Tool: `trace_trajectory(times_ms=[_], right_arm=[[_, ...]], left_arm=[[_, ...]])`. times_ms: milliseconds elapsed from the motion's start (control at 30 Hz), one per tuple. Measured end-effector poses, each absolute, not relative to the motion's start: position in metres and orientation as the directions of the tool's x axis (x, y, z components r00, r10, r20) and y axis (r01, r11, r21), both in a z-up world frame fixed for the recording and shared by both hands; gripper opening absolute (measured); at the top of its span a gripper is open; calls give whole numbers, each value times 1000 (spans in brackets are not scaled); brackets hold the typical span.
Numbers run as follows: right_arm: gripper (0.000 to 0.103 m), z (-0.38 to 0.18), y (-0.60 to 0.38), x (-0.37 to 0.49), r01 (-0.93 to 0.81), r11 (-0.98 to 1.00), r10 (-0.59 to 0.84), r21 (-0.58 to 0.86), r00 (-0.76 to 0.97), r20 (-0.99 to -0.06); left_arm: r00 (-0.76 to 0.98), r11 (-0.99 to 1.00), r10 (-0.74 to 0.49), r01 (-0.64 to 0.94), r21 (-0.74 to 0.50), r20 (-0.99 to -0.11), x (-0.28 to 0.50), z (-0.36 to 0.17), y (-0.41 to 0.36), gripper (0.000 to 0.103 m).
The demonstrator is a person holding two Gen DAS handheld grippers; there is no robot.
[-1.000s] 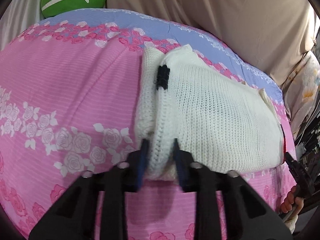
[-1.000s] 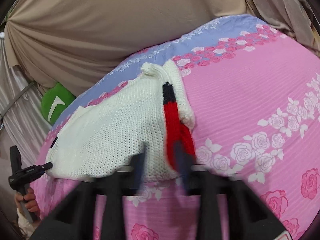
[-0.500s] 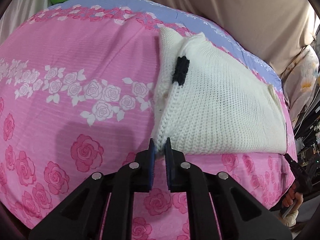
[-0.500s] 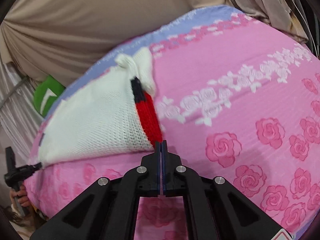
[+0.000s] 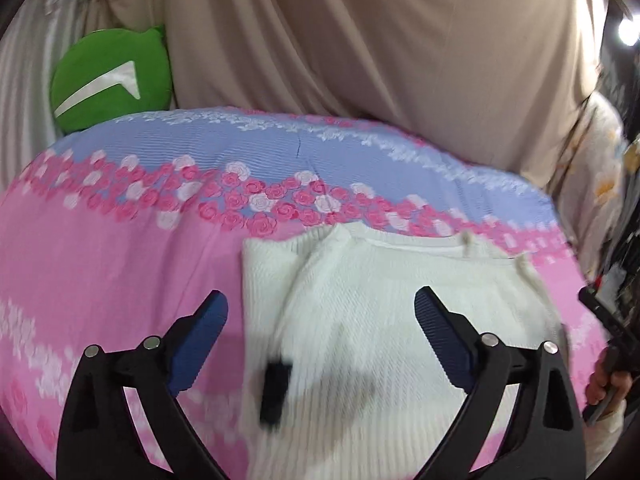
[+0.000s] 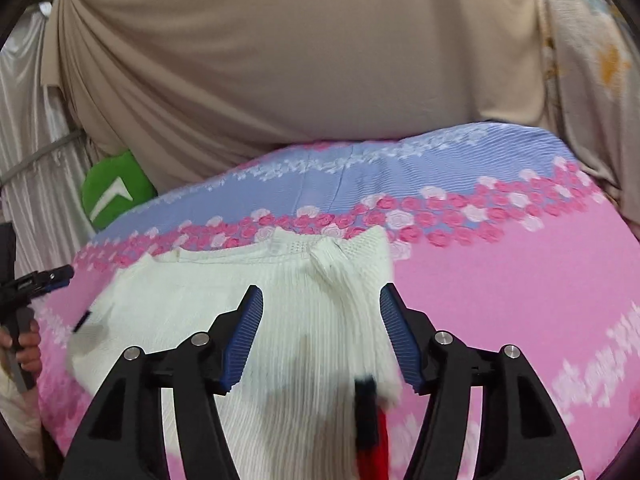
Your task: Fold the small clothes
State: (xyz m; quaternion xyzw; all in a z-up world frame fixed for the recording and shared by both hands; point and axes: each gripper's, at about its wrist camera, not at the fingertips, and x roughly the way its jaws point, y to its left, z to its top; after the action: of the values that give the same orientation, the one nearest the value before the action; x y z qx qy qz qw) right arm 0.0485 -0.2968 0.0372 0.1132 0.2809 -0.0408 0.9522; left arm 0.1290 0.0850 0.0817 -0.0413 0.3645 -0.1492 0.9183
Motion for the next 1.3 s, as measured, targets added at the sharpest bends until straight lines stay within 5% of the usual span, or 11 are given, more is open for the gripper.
trace_trajectory(times_ms=[233,300,333,367,400,567,767,967,1100,1200,1300], right_arm=[[51,-1,-310,128,151,970,25,192,723,-690],[6,-7,-315,140,156,970,26,186,697,-716],[8,-6,-316,142,149,967,46,208,700,-712],[8,2,-317,139,147,965,43,218,730,-682],[7,11,-316,135,136,968,37,212,757,-653],[7,60,-314,114,76,959,64,274,882,-467],[7,-20,-345,166,234,923,63,304,688,-723],[17,22,-331,126,265,921,-36,284,786,-617],[17,48,-263,90,90,970,53,225,829,-557],[17,34,-187,75,-90,981,178,173,778,-603],[17,4,-128,66,-251,945,327,211,673,-664]], left_arm=[[570,949,-316,198,-246,-759,210,31,70,89],[549,948,-316,210,-239,-774,216,23,69,53],[554,951,-303,227,-209,-776,217,23,67,41],[559,950,-303,242,-198,-772,217,25,65,9],[563,948,-310,248,-201,-766,218,28,66,4],[655,948,-317,246,-203,-686,212,61,75,3],[598,973,-221,191,-131,-770,241,24,74,0],[654,985,-169,145,-96,-737,229,36,80,2],[705,966,-254,223,-133,-662,176,75,75,5],[673,915,-369,385,-123,-640,125,88,34,27],[557,839,-454,530,-123,-695,87,68,-11,29]])
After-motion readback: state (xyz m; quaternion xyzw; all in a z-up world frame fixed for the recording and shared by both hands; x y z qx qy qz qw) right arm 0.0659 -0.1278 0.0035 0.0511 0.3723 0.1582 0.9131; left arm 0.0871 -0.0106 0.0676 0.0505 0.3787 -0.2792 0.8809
